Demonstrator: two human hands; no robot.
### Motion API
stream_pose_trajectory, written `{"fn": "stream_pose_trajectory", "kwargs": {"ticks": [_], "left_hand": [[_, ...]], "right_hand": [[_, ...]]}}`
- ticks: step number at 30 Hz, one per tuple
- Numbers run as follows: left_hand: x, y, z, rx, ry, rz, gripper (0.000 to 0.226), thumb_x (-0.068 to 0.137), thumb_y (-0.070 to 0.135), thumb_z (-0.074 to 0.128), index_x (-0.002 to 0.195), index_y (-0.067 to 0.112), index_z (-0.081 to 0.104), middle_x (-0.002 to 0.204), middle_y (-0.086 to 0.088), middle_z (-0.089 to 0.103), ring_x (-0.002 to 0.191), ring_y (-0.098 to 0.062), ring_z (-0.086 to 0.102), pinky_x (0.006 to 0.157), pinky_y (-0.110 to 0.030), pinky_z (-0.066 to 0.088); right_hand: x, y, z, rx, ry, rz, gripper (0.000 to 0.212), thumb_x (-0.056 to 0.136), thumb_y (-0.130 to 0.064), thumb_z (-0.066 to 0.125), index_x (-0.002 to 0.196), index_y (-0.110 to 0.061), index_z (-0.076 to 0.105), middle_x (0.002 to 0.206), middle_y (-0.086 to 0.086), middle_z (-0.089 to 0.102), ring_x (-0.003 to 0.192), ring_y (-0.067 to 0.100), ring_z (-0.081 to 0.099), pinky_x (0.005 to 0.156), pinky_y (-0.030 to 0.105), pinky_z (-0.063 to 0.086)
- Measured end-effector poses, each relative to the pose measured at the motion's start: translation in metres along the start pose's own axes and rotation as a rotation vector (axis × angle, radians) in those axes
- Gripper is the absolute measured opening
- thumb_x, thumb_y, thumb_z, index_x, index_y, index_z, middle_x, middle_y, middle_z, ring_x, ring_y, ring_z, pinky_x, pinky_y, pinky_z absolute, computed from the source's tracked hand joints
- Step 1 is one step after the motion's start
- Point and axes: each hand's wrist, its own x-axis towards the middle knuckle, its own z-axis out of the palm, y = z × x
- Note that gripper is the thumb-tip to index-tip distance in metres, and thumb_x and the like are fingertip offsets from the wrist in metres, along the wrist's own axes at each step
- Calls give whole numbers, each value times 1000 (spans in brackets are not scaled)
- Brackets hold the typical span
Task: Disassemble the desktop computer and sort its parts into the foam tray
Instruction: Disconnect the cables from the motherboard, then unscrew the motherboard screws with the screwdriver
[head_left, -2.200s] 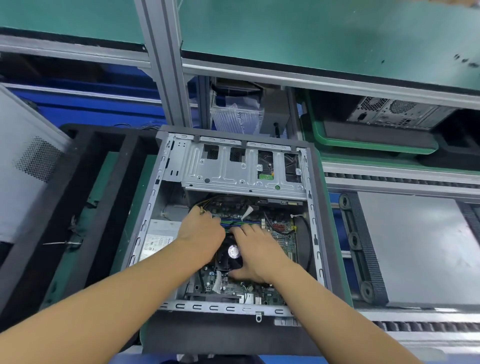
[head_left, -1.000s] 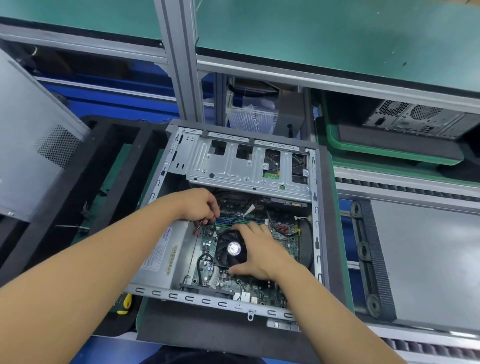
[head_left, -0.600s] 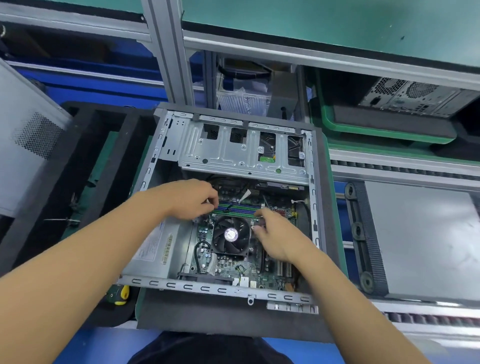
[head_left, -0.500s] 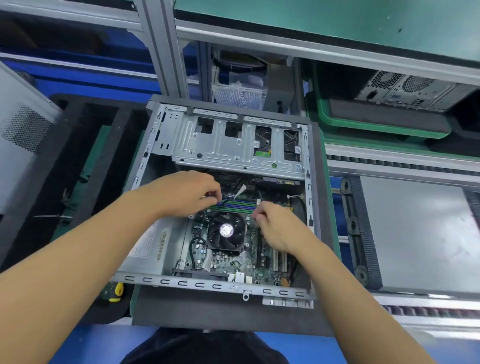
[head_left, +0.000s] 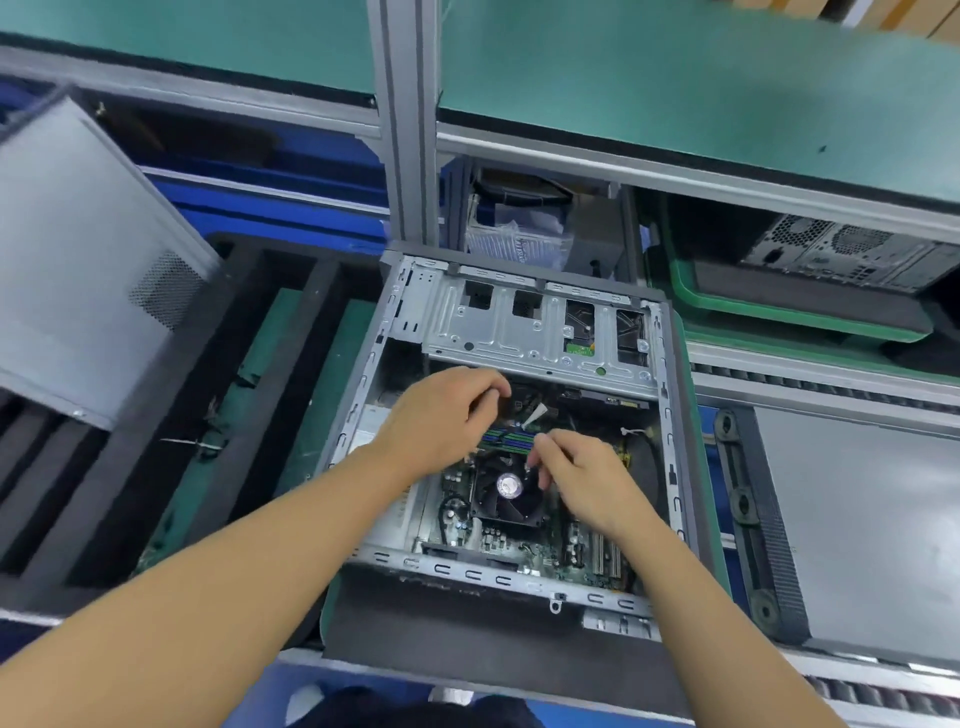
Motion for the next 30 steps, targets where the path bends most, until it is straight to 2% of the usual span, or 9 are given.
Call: {"fn": "stream_pose_trajectory", "kwargs": {"ticks": [5,10,15,18,19,21,23,26,30], "left_hand": [[-31,0,-34,-427,213,-144,19,99,19,49,98,29,64,74,12,63,63,-7,58,58,-15,44],[-96,-32,-86,-425,194,-204,22,97,18,50,94,32,66,77,14,66,58,-4,55,55,-13,42],[-171,-89,-126,-422,211,-457,24,95,15,53,91,34,67,85,9,71,61,-2,57,55,-14,43],[-212,-125,-130,-360,52,-614,20,94,18,54,90,33,66,93,8,71,81,-12,67,74,-29,55],[-224,-135,-129,-354,14,-646,18,94,21,55,90,34,66,93,10,70,79,-8,67,72,-28,55],[-243,-150,-125,-373,-18,-700,16,93,25,55,88,38,64,89,12,67,57,2,58,53,-20,46],[-255,-157,-123,-395,-46,-741,16,93,27,53,90,39,62,89,11,66,52,1,54,51,-20,42],[-264,-160,-121,-444,-112,-758,15,93,28,51,94,40,59,93,7,66,74,-13,65,63,-28,49],[-264,-160,-120,-463,-158,-764,13,93,27,52,95,37,59,95,5,66,79,-10,64,63,-24,45]], "right_hand": [[-5,-57,17,156,87,-120,36,102,-40,46,73,-29,64,63,0,64,44,6,49,46,17,39],[-11,-124,66,156,53,-203,35,101,-36,47,73,-25,65,64,-2,65,50,5,51,48,13,38],[-20,-189,128,157,-12,-224,33,100,-27,49,73,-16,64,61,2,63,49,5,48,50,13,38],[-29,-209,167,-65,-50,-157,27,97,-26,48,76,-17,62,68,1,68,56,9,58,59,25,49],[-32,-212,184,-202,-98,-119,23,96,-27,46,82,-17,62,73,0,70,62,13,64,64,30,53],[-38,-211,221,-477,-205,-62,17,95,-24,44,97,-13,58,95,8,70,81,28,69,72,34,54],[-44,-205,255,-656,-278,-10,14,96,-17,45,107,-8,49,112,16,62,98,36,65,72,33,47],[-43,-189,286,-814,-314,56,28,94,-8,51,121,-7,42,123,18,54,108,36,59,74,38,43],[-37,-169,300,-889,-269,150,47,90,-8,59,133,-11,40,133,20,33,107,35,61,87,39,49]]}}
